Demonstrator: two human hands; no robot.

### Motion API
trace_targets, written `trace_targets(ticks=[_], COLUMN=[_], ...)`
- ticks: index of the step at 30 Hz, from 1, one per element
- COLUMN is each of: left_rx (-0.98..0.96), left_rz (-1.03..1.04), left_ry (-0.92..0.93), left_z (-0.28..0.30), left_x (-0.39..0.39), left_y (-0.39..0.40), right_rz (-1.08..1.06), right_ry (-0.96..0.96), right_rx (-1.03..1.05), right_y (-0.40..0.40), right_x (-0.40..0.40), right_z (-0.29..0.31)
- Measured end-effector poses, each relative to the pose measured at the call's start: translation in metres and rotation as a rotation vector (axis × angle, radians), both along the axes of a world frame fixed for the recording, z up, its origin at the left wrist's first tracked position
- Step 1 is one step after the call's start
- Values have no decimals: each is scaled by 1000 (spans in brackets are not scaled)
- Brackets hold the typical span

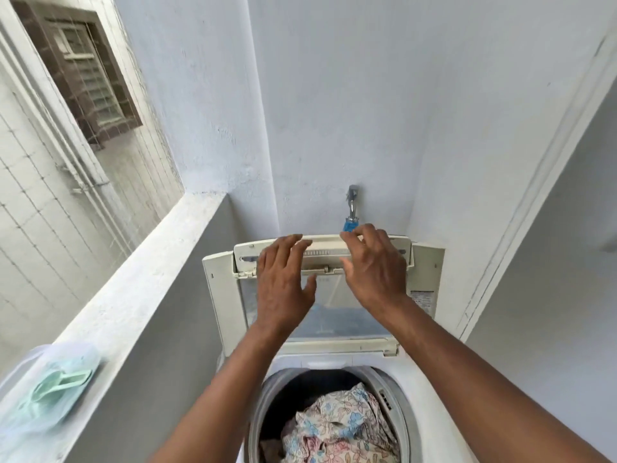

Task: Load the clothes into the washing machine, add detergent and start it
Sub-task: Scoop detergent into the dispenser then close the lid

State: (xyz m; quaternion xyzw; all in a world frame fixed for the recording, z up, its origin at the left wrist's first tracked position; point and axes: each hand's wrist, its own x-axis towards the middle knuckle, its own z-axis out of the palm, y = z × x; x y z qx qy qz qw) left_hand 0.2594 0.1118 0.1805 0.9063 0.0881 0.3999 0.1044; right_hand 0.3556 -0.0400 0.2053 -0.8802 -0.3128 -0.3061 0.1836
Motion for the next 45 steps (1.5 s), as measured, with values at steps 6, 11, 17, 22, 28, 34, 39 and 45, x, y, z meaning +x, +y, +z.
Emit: trace_targets(ticks=[6, 11, 17, 22, 28, 34, 39, 45], left_rx=[43, 5, 20, 45, 42, 21, 43, 50], left_rz=[57, 59, 94, 88, 42, 32, 14, -18], left_ry=[314, 497, 430, 384, 279, 251, 293, 351], left_z=[16, 11, 2, 2, -4, -11, -12, -19], left_x=[34, 41, 38, 25, -18, -48, -76, -108], left_y=[38, 42, 34, 29, 20, 7, -1, -13], right_rz=[31, 25, -6, 38, 138, 166, 194, 222], right_ry=[102, 251, 251, 211, 206, 174, 235, 241], right_rx=[-322, -495, -465, -364, -191, -150, -159, -272], right_y=[20, 25, 28, 15, -16, -37, -52, -73], right_x=[33, 39, 32, 22, -9, -39, -61, -91], right_z=[16, 14, 9, 0, -8, -16, -16, -29])
